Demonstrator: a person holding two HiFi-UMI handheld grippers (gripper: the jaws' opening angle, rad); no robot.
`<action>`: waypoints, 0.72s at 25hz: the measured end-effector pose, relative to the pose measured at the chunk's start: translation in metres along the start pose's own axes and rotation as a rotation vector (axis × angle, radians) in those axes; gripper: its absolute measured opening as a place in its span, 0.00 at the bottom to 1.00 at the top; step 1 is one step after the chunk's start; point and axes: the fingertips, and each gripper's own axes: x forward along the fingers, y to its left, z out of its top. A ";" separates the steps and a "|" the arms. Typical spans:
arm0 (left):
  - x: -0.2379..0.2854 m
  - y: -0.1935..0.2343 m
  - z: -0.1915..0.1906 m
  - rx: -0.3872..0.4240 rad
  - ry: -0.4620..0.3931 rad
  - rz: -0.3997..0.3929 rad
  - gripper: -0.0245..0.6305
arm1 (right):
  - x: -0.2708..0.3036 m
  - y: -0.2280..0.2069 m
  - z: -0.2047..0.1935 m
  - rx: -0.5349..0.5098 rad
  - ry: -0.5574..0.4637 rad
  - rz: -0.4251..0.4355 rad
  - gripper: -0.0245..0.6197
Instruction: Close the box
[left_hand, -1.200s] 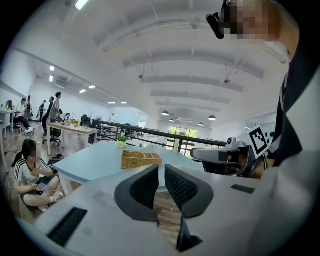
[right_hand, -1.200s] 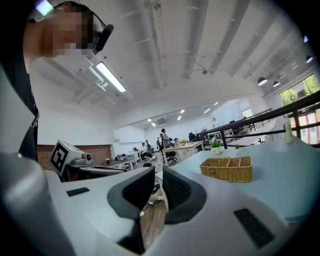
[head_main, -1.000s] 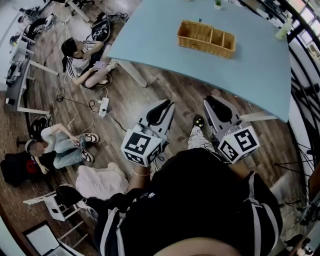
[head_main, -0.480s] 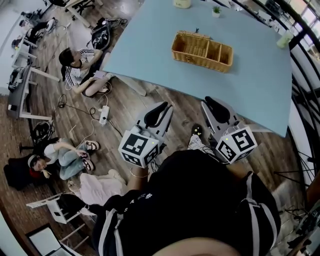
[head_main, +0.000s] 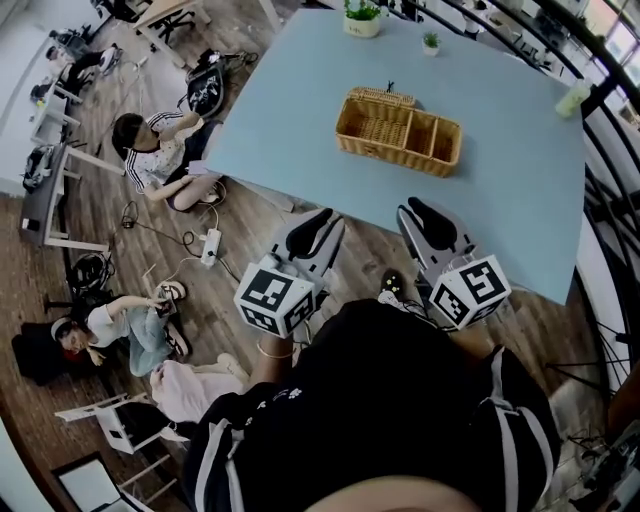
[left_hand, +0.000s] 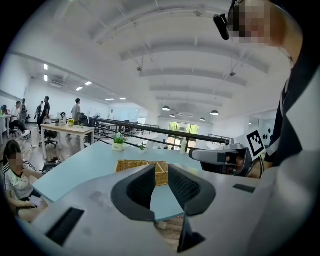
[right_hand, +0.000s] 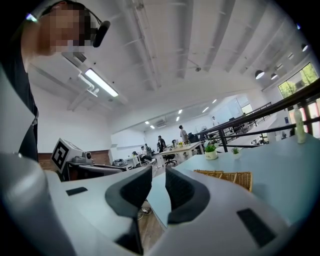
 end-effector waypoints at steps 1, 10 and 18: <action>0.005 0.002 0.001 -0.001 -0.001 -0.002 0.14 | 0.003 -0.005 0.001 -0.003 0.000 0.003 0.17; 0.046 0.022 0.008 -0.035 -0.010 0.001 0.14 | 0.026 -0.041 0.009 -0.018 0.030 0.002 0.18; 0.068 0.043 0.003 -0.085 0.010 -0.012 0.15 | 0.046 -0.060 0.010 -0.019 0.051 -0.010 0.19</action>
